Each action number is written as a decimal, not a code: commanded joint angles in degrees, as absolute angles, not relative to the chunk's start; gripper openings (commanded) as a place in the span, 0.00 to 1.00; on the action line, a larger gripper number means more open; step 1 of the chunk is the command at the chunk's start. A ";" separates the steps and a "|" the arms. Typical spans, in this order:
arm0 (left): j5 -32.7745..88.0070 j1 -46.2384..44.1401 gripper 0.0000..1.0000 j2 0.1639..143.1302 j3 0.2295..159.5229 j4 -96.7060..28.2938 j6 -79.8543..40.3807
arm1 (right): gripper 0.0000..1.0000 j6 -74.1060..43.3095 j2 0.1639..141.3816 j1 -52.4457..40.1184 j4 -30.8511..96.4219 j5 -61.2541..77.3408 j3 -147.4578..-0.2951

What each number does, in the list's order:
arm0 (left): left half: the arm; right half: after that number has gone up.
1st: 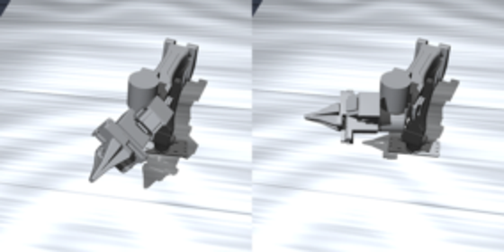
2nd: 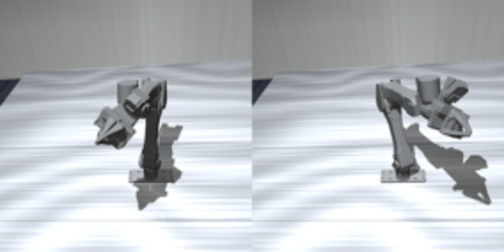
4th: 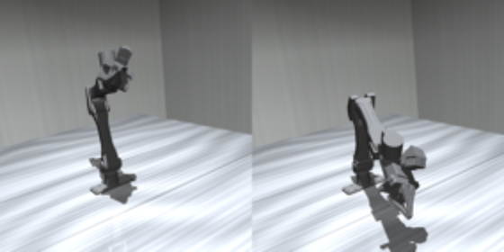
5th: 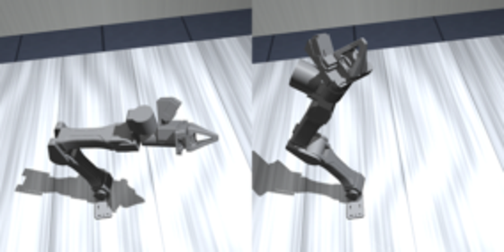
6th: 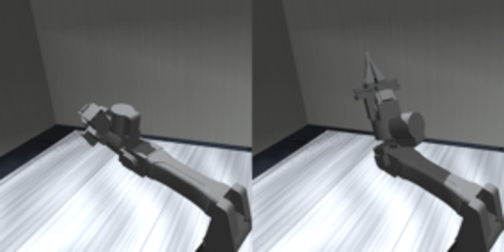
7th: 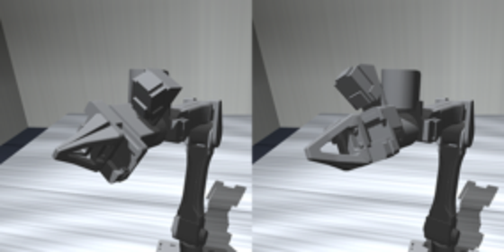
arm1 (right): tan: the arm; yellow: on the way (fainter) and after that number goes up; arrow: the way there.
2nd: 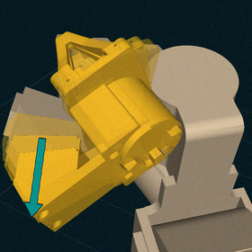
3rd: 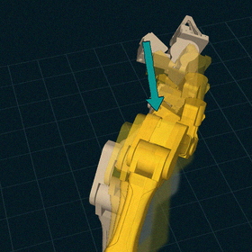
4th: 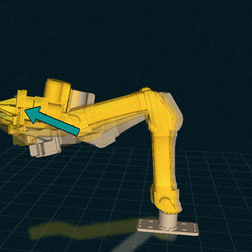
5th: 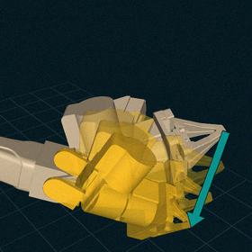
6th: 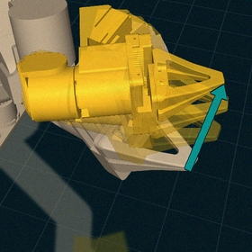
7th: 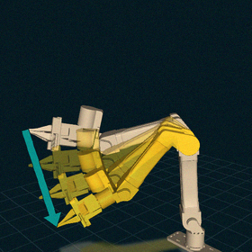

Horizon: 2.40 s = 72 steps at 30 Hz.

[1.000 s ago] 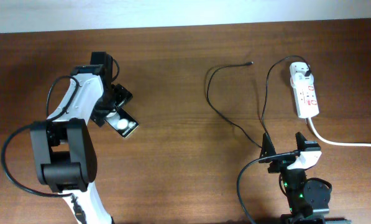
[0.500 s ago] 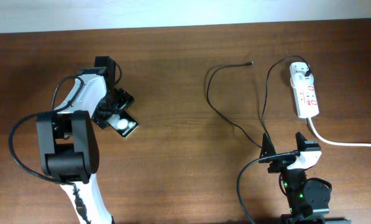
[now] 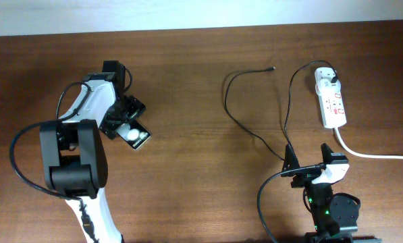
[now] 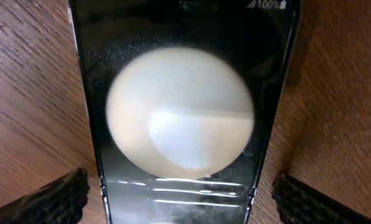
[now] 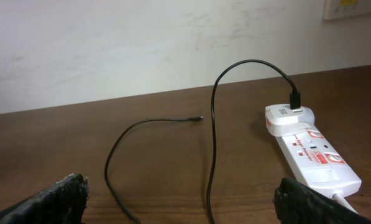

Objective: Plug charger to phone and switch on socket
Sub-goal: 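Lower the left gripper and grasp the black phone, then lift the phone with the left gripper and tilt it upright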

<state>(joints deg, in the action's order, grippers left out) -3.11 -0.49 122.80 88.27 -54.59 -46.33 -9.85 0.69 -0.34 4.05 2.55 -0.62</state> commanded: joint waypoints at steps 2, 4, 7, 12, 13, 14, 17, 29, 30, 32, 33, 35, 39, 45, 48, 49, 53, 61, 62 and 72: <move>-3.88 -0.19 0.89 126.10 88.16 -54.41 -47.11 | 0.99 -9.23 0.21 0.01 4.32 2.28 -0.32; -3.88 -0.21 0.88 126.10 88.16 -54.74 -47.09 | 0.99 -9.23 0.21 0.01 4.32 2.28 -0.32; -3.88 -0.21 0.87 126.10 88.16 -55.16 -47.09 | 0.99 -9.23 0.21 0.01 4.32 2.31 -0.32; -3.86 -0.21 0.73 126.10 88.16 -55.13 -46.63 | 0.99 -9.23 0.21 0.01 4.32 2.28 -0.32; -3.86 -0.21 0.70 126.10 88.16 -55.05 -45.19 | 0.99 -9.23 0.21 0.01 4.32 2.28 -0.32; -3.86 -0.21 0.66 126.10 88.16 -54.89 -43.83 | 0.99 -9.23 0.21 0.01 4.32 2.28 -0.32; -3.88 -0.21 0.66 126.10 88.16 -54.68 -38.59 | 0.99 -9.23 0.21 0.01 4.32 2.31 -0.32; -3.60 -0.21 0.99 126.10 88.16 -54.94 -37.23 | 0.99 -9.23 0.21 0.01 4.32 2.31 -0.32; -2.85 -0.21 0.99 126.10 88.16 -54.96 -37.23 | 0.99 -9.23 0.21 0.01 4.32 2.28 -0.32; -2.11 -0.21 0.99 126.10 88.16 -55.05 -37.23 | 0.99 -9.23 0.21 0.01 4.32 2.28 -0.32; -2.13 -0.21 0.99 126.10 88.16 -55.05 -37.23 | 0.99 -9.23 0.21 0.01 4.32 2.28 -0.32; -2.13 -0.21 0.99 126.10 88.16 -55.07 -37.23 | 0.99 -9.23 0.21 0.01 4.32 2.28 -0.32; -0.99 -0.21 0.91 126.10 88.16 -55.09 -37.21 | 0.99 -9.23 0.21 0.01 4.32 2.28 -0.32; -0.19 -0.21 0.69 126.10 88.16 -55.07 -37.23 | 0.99 -9.23 0.21 0.01 4.32 2.31 -0.32; -0.16 -0.21 0.68 126.08 88.33 -55.13 -37.21 | 0.99 -9.23 0.21 0.01 4.32 2.31 -0.32; -0.16 -0.19 0.68 126.06 88.55 -55.24 -37.21 | 0.99 -9.23 0.21 0.01 4.32 2.31 -0.32; -0.16 -0.21 0.66 125.47 92.55 -58.19 -37.21 | 0.99 -9.23 0.21 0.01 4.32 2.31 -0.32; -0.21 -0.21 0.62 122.45 105.08 -68.93 -37.17 | 0.99 -9.23 0.21 0.01 4.32 2.28 -0.32; -0.21 -0.21 0.62 121.73 105.58 -69.52 -37.12 | 0.99 -9.23 0.21 0.01 4.32 2.31 -0.32; -0.21 -0.19 0.62 109.45 105.82 -73.84 -36.34 | 0.99 -9.23 0.21 0.01 4.32 2.31 -0.32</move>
<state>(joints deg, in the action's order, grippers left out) -0.43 -0.14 116.62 104.27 -72.73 -37.08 -9.82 0.69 -0.36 4.05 2.55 -0.62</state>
